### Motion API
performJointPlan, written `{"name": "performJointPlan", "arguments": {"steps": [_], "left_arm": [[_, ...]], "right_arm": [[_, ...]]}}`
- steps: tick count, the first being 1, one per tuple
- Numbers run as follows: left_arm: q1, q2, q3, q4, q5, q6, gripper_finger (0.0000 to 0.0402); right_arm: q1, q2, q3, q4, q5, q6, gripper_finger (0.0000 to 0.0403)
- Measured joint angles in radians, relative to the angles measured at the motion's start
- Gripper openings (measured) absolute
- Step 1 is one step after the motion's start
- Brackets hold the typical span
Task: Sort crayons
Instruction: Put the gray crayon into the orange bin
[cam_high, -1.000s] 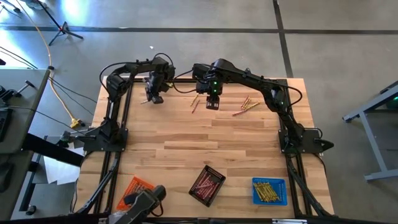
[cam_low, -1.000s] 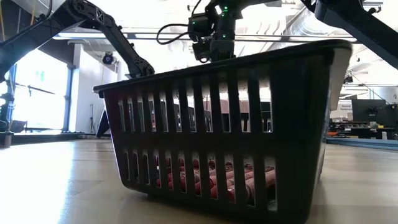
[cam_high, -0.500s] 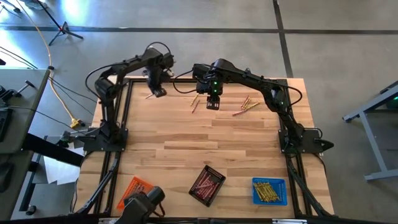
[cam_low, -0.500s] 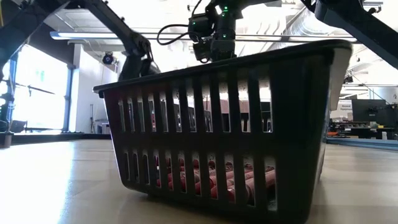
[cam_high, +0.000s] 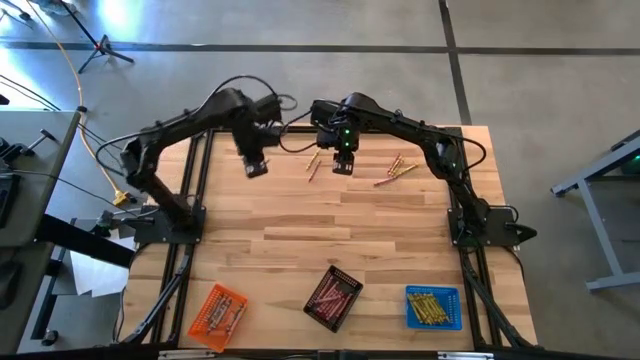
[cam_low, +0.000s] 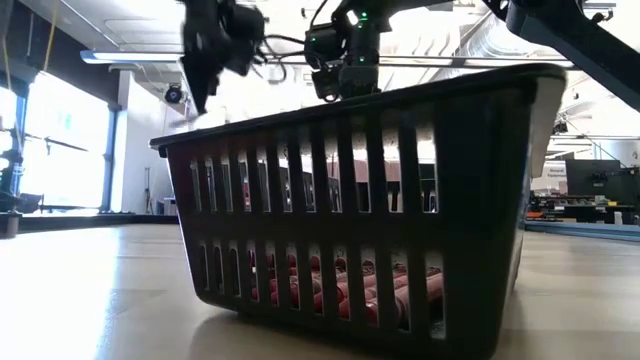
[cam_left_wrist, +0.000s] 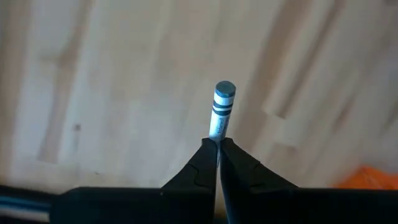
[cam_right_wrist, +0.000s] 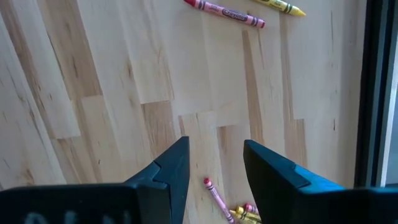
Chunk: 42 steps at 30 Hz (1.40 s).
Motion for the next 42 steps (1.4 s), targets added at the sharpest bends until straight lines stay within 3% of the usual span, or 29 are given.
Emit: {"name": "performJointPlan", "arguments": {"steps": [6, 11, 15, 21, 23, 26, 31, 42], "left_arm": [[-0.183, -0.113, -0.014, -0.076, 0.0, -0.216, 0.0003], [-0.398, -0.224, -0.12, -0.078, 0.011, -0.626, 0.0003], [-0.67, -0.298, -0.221, -0.055, 0.075, -1.052, 0.0003], [-1.127, -0.309, -0.323, 0.268, 0.105, -1.697, 0.0003], [-1.242, -0.279, -0.344, 0.398, 0.069, -1.851, 0.0003], [-1.359, -0.218, -0.351, 0.459, 0.011, -2.045, 0.0003], [-1.452, -0.106, -0.351, 0.457, 0.019, -2.211, 0.0003], [-1.46, 0.021, -0.351, 0.468, 0.008, -2.171, 0.0046]], "right_arm": [[0.0, 0.0, 0.0, -0.003, -0.001, 0.022, 0.0138], [0.0, 0.0, 0.0, -0.045, -0.001, 0.02, 0.0138], [0.0, 0.001, -0.005, -0.041, -0.038, 0.032, 0.0138], [0.007, 0.001, -0.005, -0.041, -0.136, 0.033, 0.0138], [0.016, 0.001, -0.005, -0.041, -0.143, 0.04, 0.0138], [0.032, 0.001, -0.005, -0.041, -0.144, 0.041, 0.0138], [0.059, 0.001, -0.005, -0.041, -0.145, 0.038, 0.0138], [0.079, 0.001, -0.005, -0.041, -0.146, 0.04, 0.0138]]}}
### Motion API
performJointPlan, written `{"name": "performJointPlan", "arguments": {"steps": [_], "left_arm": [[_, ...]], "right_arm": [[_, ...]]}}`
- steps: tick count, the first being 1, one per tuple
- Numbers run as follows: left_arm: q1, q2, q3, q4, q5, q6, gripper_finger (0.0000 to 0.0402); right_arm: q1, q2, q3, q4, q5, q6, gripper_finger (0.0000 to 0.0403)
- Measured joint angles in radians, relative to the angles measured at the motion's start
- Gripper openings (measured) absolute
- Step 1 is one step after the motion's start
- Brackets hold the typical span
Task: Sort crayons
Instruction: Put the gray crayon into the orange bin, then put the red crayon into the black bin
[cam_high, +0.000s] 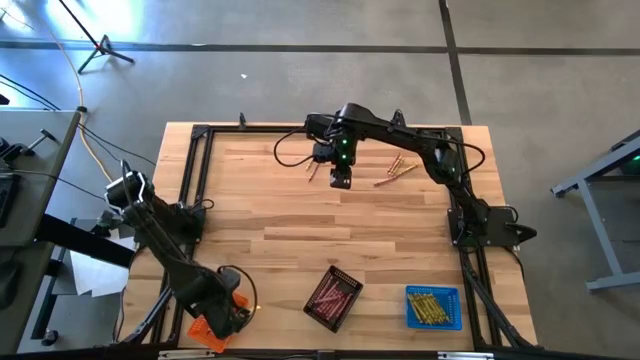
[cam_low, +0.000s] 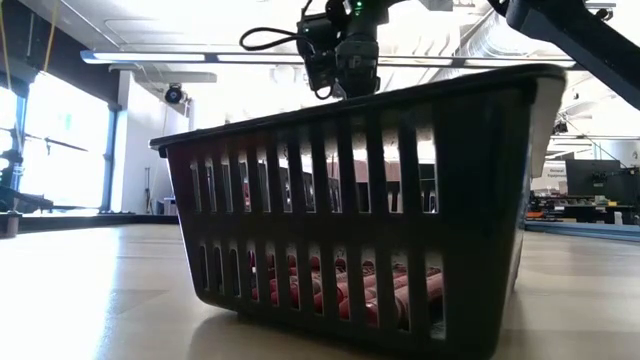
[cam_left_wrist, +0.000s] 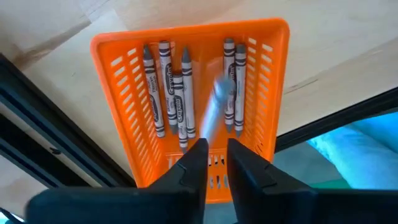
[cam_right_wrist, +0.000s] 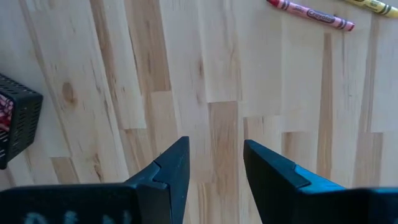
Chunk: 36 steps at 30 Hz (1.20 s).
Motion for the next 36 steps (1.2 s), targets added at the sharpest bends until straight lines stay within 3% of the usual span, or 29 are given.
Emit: {"name": "performJointPlan", "arguments": {"steps": [6, 10, 15, 19, 24, 29, 32, 36], "left_arm": [[0.014, -0.005, 0.0, -0.01, 0.0, 0.025, 0.0086], [0.069, -0.005, 0.021, -0.014, -0.027, 0.106, 0.0092], [0.193, -0.005, 0.066, -0.073, -0.227, 0.318, 0.0086], [0.313, -0.005, 0.115, -0.245, -0.386, 0.48, 0.0088], [0.47, -0.041, 0.146, -0.45, -0.497, 0.63, 0.009], [0.587, -0.134, 0.146, -0.481, -0.6, 0.792, 0.009], [0.635, -0.201, 0.139, -0.49, -0.678, 0.856, 0.009], [0.701, -0.307, 0.121, -0.494, -0.785, 0.884, 0.009]], "right_arm": [[-0.004, 0.0, 0.0, 0.0, 0.0, 0.0, 0.0138], [-0.007, 0.0, 0.0, 0.01, 0.0, 0.0, 0.0138], [0.013, 0.0, 0.0, 0.138, 0.013, -0.026, 0.0138], [0.016, 0.0, 0.0, 0.25, 0.023, -0.036, 0.0138], [0.005, 0.013, -0.034, 0.364, 0.025, -0.029, 0.0138], [-0.03, 0.021, -0.176, 0.436, 0.02, -0.037, 0.0138], [-0.059, 0.022, -0.274, 0.52, 0.02, 0.062, 0.0138], [-0.094, 0.022, -0.371, 0.745, 0.025, 0.4, 0.0138]]}}
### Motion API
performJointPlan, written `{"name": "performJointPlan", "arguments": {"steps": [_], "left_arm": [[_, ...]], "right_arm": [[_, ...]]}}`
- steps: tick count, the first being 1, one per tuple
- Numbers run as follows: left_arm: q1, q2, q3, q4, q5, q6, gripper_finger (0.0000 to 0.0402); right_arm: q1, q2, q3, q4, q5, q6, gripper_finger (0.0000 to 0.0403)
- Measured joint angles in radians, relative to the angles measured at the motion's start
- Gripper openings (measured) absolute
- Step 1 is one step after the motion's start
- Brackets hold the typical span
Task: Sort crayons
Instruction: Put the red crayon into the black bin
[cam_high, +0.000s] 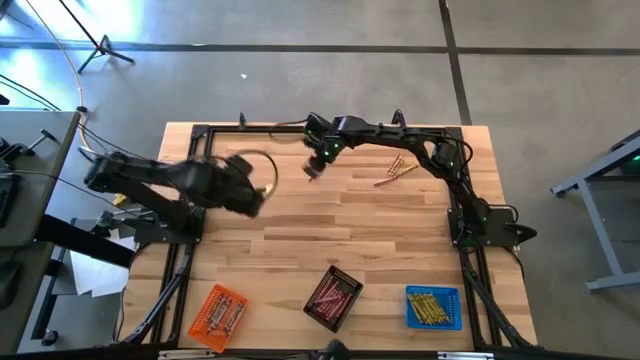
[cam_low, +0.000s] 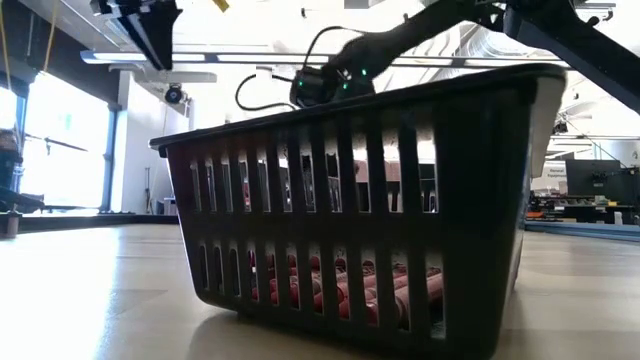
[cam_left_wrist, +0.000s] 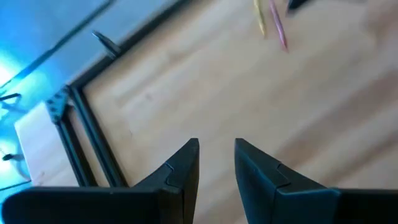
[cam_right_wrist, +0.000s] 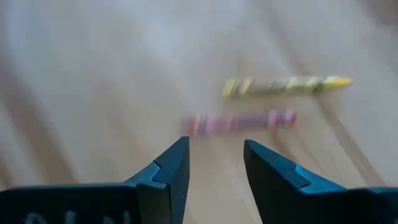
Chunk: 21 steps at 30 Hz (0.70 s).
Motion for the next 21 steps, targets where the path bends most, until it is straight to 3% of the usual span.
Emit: {"name": "performJointPlan", "arguments": {"steps": [3, 8, 21], "left_arm": [[0.056, -0.069, -0.008, 0.007, -0.061, 0.007, 0.009], [0.144, -0.151, -0.008, 0.056, -0.087, 0.147, 0.009], [0.295, -0.268, -0.008, 0.135, -0.125, 0.508, 0.009]], "right_arm": [[-0.017, 0.0, -0.062, 0.178, 0.052, 0.276, 0.0138], [-0.025, 0.0, -0.124, 0.295, 0.101, 0.508, 0.0138], [0.031, 0.0, -0.161, 0.222, 0.154, 0.729, 0.0137]]}}
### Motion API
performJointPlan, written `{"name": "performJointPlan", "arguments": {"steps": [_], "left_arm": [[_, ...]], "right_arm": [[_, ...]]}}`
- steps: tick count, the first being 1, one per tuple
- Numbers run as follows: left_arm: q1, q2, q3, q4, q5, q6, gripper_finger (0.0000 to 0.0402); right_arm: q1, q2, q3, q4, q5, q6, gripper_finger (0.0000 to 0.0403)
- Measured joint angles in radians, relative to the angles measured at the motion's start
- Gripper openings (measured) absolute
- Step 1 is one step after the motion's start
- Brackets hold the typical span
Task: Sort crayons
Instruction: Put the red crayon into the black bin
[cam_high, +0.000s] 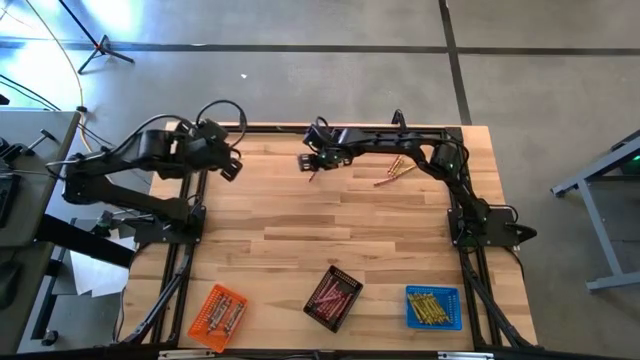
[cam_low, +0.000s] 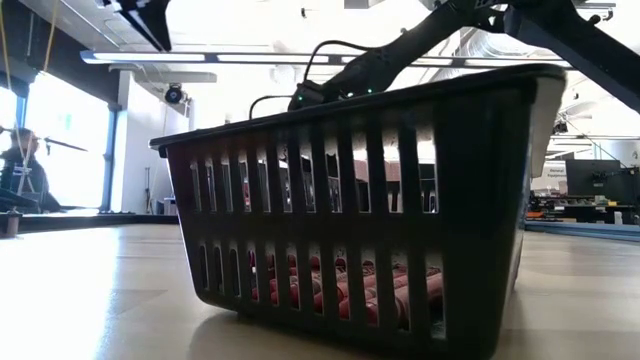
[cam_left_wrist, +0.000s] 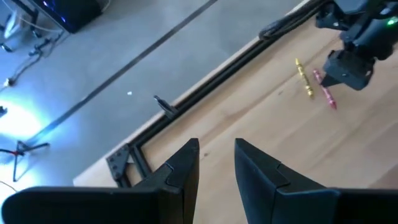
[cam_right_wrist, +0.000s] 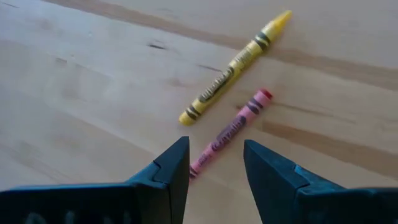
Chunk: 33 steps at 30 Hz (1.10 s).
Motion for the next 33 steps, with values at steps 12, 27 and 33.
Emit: {"name": "performJointPlan", "arguments": {"steps": [12, 27, 33], "left_arm": [[0.072, -0.12, 0.0, 0.0, 0.001, 0.111, 0.009], [0.078, -0.216, 0.0, -0.001, 0.026, 0.144, 0.009], [0.078, -0.233, 0.0, -0.004, 0.027, 0.145, 0.009]], "right_arm": [[0.01, 0.0, 0.0, -0.066, 0.03, 0.044, 0.0137], [0.011, 0.034, 0.0, -0.005, 0.025, 0.147, 0.0137], [0.017, 0.082, 0.059, -0.054, 0.022, 0.143, 0.0137]]}}
